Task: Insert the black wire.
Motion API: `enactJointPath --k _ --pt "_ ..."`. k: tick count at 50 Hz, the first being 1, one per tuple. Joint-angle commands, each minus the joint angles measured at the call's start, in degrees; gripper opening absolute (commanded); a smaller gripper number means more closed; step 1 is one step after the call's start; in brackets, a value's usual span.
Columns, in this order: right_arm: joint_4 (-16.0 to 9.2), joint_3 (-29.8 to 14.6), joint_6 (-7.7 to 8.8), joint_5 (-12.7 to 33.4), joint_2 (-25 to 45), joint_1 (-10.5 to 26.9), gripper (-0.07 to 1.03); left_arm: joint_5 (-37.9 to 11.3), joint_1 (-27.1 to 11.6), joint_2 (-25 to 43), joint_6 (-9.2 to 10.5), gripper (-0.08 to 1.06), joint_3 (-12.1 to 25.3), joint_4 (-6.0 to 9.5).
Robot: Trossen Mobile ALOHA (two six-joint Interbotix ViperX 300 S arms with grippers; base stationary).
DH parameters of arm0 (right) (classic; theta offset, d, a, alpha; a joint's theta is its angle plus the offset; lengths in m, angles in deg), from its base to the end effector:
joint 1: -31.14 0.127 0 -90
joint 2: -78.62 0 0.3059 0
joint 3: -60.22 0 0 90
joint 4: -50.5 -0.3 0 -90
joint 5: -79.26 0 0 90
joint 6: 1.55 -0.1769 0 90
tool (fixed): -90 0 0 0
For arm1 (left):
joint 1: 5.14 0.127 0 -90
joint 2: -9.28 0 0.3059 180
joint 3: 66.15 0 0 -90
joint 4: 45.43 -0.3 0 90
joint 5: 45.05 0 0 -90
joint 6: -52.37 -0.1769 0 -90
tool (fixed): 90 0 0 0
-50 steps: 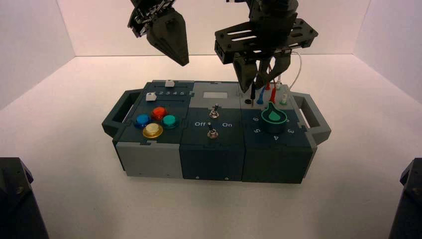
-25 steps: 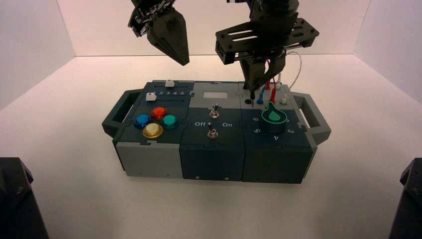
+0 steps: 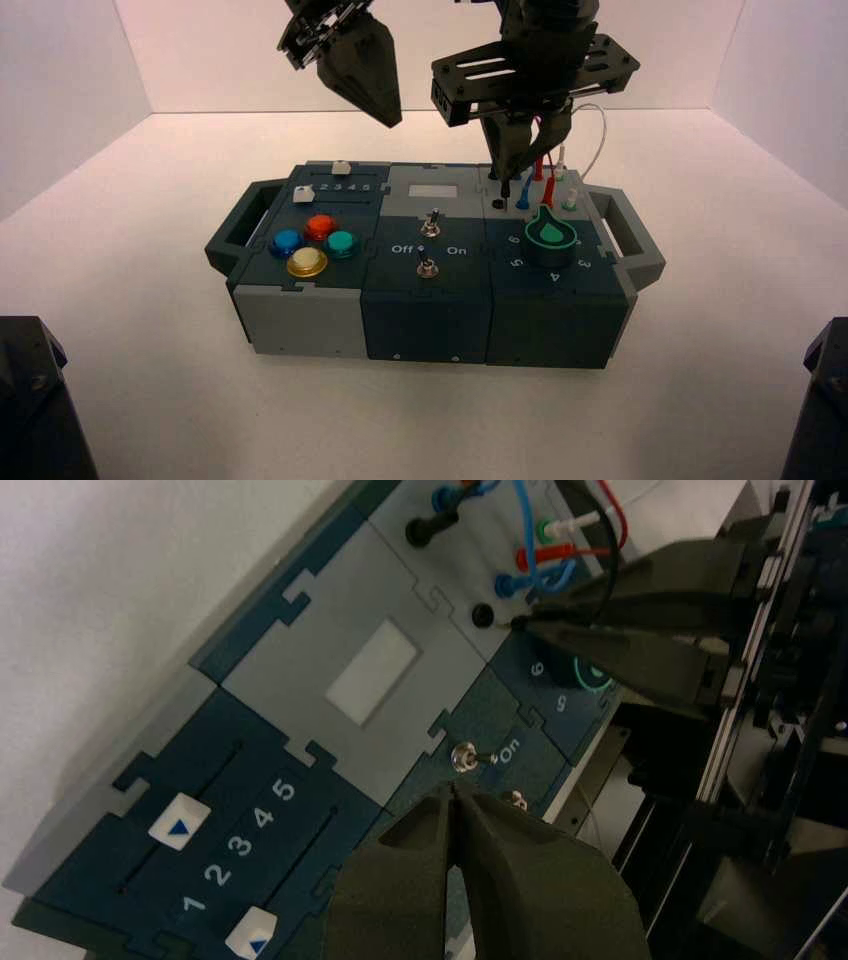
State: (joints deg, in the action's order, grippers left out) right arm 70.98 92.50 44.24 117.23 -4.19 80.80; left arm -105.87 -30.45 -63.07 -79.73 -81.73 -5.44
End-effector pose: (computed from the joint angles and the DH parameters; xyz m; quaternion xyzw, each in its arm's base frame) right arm 0.2315 0.2137 0.0724 -0.1271 0.5705 0.1185 0.8027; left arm 0.2749 -0.2398 0.1079 0.0563 0.6150 -0.4723 0.6289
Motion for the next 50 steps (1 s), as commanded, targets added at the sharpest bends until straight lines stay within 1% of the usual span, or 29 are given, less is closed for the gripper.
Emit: enactJointPath --k 1,13,29,35,40,45,50 --pt "-0.1 -1.5 0.09 -0.2 -1.5 -0.1 -0.02 0.2 -0.2 -1.1 -0.53 -0.03 1.7 0.79" --pt "-0.1 -2.1 0.09 -0.3 -1.5 -0.1 -0.02 0.1 -0.3 -1.1 -0.53 -0.03 2.0 0.88" --pt "-0.1 -2.4 0.0 -1.9 -0.8 -0.1 -0.02 0.0 -0.5 -1.1 -0.53 -0.03 2.0 0.88" --pt "0.2 -2.1 0.0 -3.6 -0.3 -0.2 -0.02 -0.1 -0.5 -1.0 -0.53 -0.03 1.9 0.88" --pt "0.4 -2.1 0.0 -3.5 0.2 -0.8 -0.02 -0.2 -0.5 -1.0 -0.53 -0.03 1.9 0.88" --pt "1.5 -1.8 0.0 -3.6 0.2 -1.1 -0.02 -0.4 -0.5 -1.0 -0.88 -0.03 1.8 0.79" --pt "1.9 -1.6 0.0 -3.5 0.0 -1.6 -0.02 -0.4 -0.5 -1.0 -1.14 -0.03 1.7 0.88"
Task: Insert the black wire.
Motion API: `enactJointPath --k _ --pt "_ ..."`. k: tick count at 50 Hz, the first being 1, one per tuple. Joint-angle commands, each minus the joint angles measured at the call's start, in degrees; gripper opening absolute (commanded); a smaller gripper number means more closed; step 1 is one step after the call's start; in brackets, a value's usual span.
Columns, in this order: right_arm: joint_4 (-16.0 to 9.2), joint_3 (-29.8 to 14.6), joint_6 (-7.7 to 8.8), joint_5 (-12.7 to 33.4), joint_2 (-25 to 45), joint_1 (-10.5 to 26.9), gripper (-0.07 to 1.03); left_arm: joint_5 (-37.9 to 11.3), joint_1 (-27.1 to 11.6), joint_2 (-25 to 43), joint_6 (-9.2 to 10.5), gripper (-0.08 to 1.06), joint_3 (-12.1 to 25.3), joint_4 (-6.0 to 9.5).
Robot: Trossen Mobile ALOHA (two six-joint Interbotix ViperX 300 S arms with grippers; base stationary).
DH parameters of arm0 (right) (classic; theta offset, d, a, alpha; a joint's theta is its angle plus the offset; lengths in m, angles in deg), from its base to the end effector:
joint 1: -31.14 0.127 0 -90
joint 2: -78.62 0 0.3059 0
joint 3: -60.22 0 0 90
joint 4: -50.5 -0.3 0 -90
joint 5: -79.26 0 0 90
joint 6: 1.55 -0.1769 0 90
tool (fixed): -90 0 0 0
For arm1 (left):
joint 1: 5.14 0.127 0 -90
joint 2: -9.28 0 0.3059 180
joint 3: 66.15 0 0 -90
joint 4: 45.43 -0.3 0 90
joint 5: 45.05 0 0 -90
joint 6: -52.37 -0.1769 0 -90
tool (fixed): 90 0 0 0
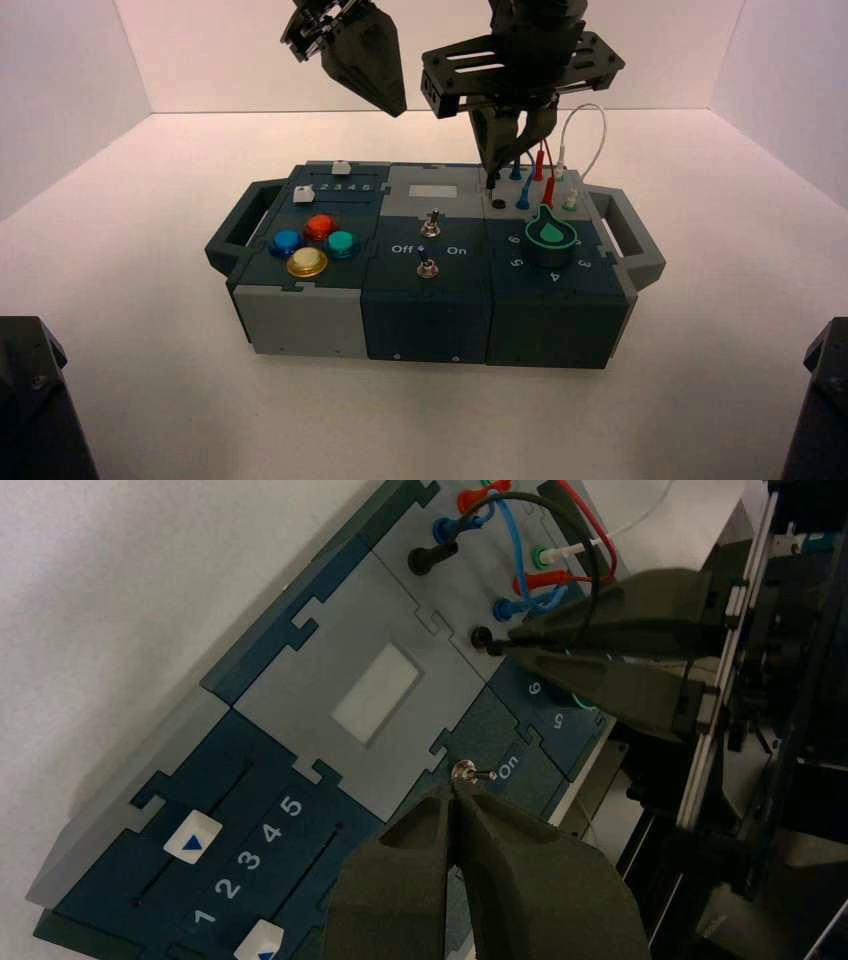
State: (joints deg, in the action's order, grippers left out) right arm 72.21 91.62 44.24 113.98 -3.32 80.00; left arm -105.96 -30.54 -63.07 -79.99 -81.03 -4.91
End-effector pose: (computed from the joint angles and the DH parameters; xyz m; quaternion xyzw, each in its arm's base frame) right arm 0.2434 0.2220 0.0745 -0.1185 0.5521 0.1331 0.8145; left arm 0.2776 -0.2430 0.1119 0.0546 0.6091 -0.4764 0.6317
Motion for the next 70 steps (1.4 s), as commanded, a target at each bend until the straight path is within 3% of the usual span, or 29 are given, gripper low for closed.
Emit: enactJointPath --k 1,70 --pt "0.8 -0.7 0.0 -0.4 -0.9 -0.9 -0.02 -0.4 -0.4 -0.9 -0.88 -0.03 1.0 0.26" --pt "0.2 -0.1 -0.09 0.4 0.4 -1.0 -0.02 -0.6 -0.4 -0.6 -0.88 -0.03 1.2 0.26"
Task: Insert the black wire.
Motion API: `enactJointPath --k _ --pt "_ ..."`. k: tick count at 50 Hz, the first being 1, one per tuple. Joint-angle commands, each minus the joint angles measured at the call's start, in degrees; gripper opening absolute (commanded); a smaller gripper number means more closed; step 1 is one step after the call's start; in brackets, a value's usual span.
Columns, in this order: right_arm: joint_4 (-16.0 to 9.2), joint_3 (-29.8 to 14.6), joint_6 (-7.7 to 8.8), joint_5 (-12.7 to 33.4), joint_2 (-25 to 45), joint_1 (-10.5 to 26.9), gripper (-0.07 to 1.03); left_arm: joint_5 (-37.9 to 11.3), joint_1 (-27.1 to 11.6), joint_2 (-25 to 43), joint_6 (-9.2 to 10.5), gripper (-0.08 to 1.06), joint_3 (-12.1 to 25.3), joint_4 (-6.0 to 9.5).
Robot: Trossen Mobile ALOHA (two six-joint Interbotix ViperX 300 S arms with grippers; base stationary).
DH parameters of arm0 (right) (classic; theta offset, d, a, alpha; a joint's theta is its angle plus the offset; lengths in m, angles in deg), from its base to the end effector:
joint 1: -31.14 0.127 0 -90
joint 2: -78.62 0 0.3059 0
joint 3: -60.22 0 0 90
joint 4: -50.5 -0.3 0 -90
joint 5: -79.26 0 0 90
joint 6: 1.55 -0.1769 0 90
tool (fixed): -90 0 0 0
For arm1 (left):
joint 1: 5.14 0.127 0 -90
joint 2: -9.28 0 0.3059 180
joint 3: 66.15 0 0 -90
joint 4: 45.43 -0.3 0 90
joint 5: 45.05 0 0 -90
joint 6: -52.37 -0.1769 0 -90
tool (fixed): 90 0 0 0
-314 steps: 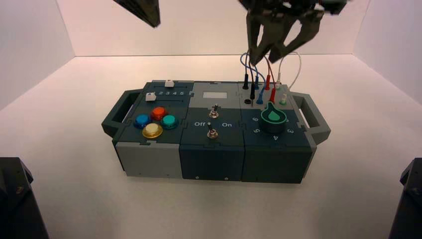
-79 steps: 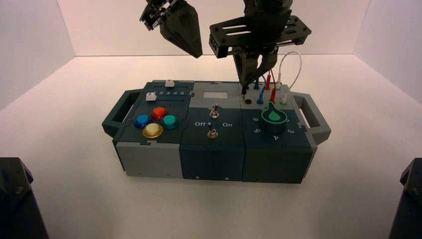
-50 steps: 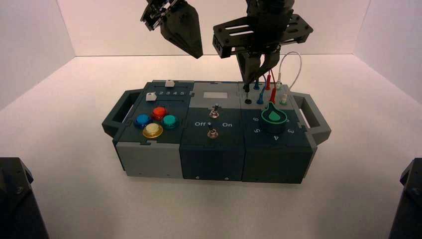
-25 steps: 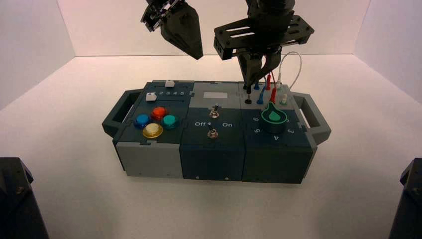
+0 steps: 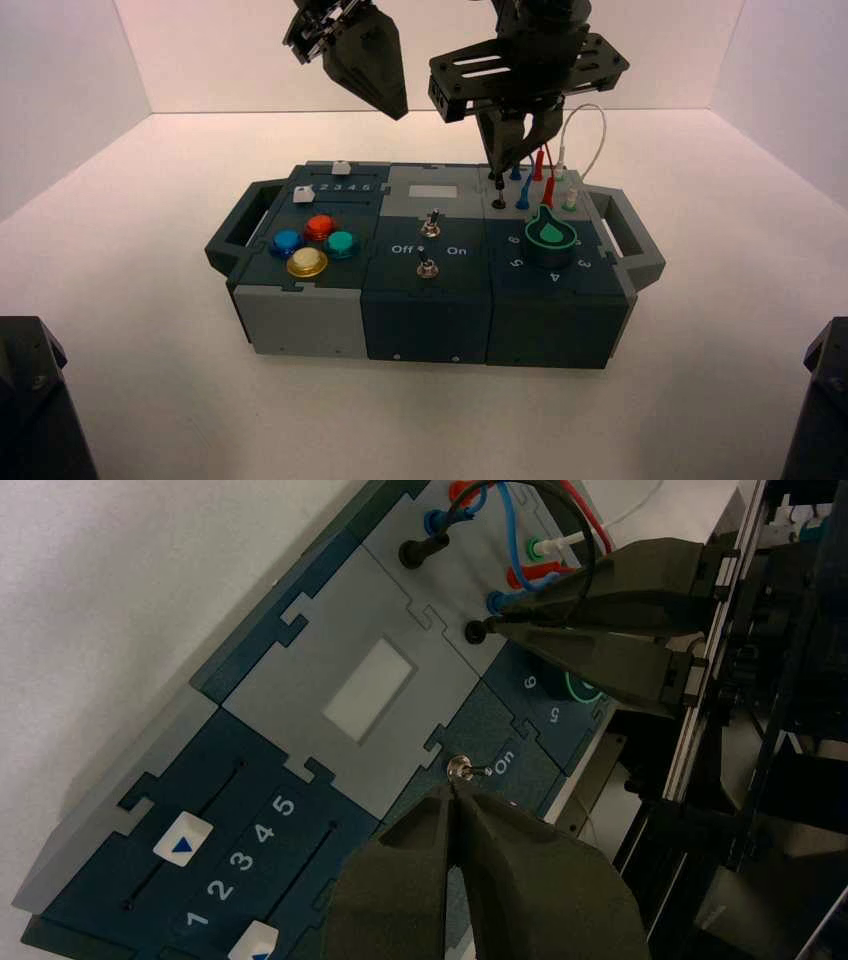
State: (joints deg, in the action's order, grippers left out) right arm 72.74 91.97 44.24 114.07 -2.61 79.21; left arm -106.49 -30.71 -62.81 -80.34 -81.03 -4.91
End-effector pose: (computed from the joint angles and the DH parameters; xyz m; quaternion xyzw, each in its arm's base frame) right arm 0.2452 0.2158 0.0690 -0.1238 0.5570 0.1247 0.8117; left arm 0.2752 -0.2436 0.1105 0.0568 0.6116 -0.4805 0.6259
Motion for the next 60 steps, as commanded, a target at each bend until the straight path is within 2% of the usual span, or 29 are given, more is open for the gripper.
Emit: enactJointPath --k 1,60 --pt "-0.4 -0.5 -0.18 0.3 -0.3 -0.2 -0.02 -0.2 -0.2 -0.9 -0.53 -0.03 1.3 0.35" --pt "-1.0 -1.2 -0.09 0.2 -1.3 -0.2 -0.02 -0.4 -0.3 -0.8 -0.53 -0.03 1.3 0.35"
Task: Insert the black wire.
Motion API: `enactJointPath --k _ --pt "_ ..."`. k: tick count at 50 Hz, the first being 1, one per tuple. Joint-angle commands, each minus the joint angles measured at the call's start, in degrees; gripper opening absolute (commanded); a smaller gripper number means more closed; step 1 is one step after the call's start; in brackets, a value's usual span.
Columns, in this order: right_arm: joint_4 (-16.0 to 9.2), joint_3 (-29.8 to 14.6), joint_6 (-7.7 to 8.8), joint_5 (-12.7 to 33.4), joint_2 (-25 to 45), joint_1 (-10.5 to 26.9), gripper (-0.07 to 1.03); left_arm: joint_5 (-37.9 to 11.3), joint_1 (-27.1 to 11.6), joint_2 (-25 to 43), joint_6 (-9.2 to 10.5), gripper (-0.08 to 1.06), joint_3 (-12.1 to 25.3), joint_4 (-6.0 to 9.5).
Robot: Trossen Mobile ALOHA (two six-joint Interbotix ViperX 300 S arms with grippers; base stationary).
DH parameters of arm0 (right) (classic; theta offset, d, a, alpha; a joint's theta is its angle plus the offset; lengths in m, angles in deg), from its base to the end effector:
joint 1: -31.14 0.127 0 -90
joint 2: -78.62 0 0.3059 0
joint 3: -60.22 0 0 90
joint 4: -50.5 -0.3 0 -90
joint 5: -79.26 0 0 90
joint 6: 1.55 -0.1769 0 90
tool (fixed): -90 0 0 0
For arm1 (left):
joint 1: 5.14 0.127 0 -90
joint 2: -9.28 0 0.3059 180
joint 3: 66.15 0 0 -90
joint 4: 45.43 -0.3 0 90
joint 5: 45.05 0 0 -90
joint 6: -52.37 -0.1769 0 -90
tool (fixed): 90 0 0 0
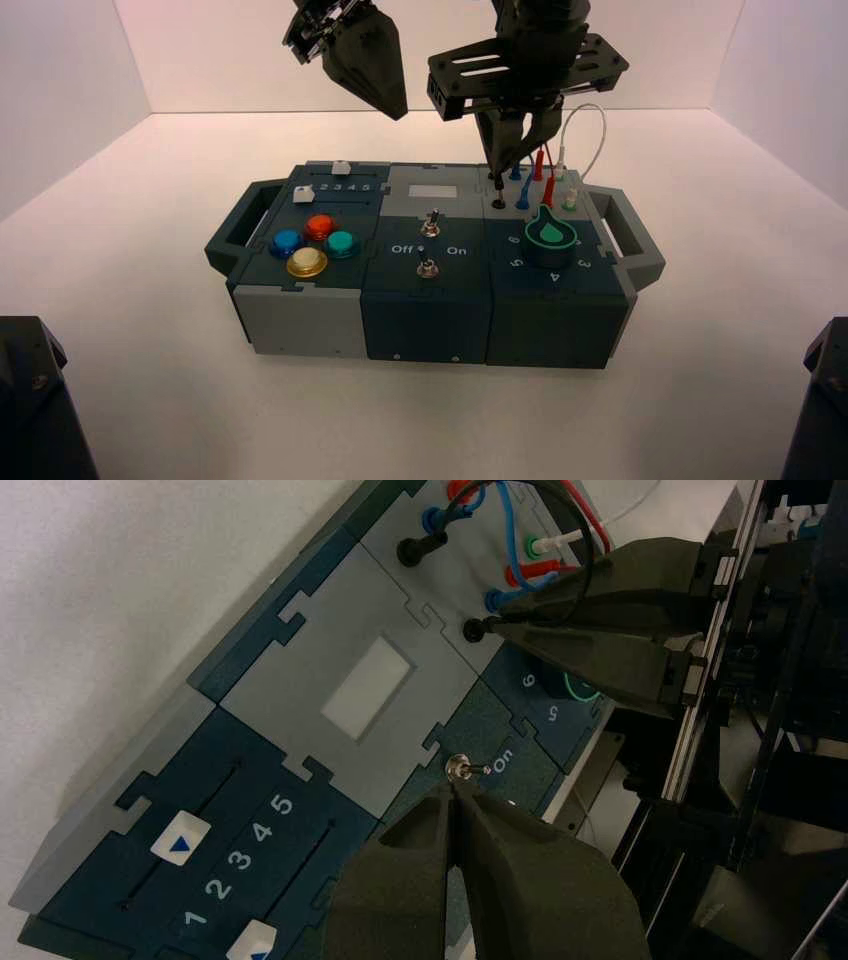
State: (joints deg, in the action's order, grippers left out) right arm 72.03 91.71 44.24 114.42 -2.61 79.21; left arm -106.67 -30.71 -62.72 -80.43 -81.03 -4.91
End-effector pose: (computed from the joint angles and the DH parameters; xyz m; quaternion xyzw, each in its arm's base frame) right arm 0.2448 0.2166 0.0697 -0.1188 0.5600 0.1224 0.8107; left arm 0.2747 -0.2435 0.1101 0.0570 0.6126 -0.4815 0.6242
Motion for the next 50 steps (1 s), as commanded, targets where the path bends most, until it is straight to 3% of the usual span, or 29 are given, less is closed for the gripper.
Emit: enactJointPath --k 1,50 --pt "-0.3 -1.0 -0.09 -0.1 -1.3 -0.2 -0.02 -0.3 -0.2 -0.9 -0.44 -0.03 1.4 0.26" --pt "-0.3 -0.7 -0.18 -0.8 -1.0 -0.2 -0.02 -0.7 0.4 -0.9 -0.44 -0.03 1.8 0.35"
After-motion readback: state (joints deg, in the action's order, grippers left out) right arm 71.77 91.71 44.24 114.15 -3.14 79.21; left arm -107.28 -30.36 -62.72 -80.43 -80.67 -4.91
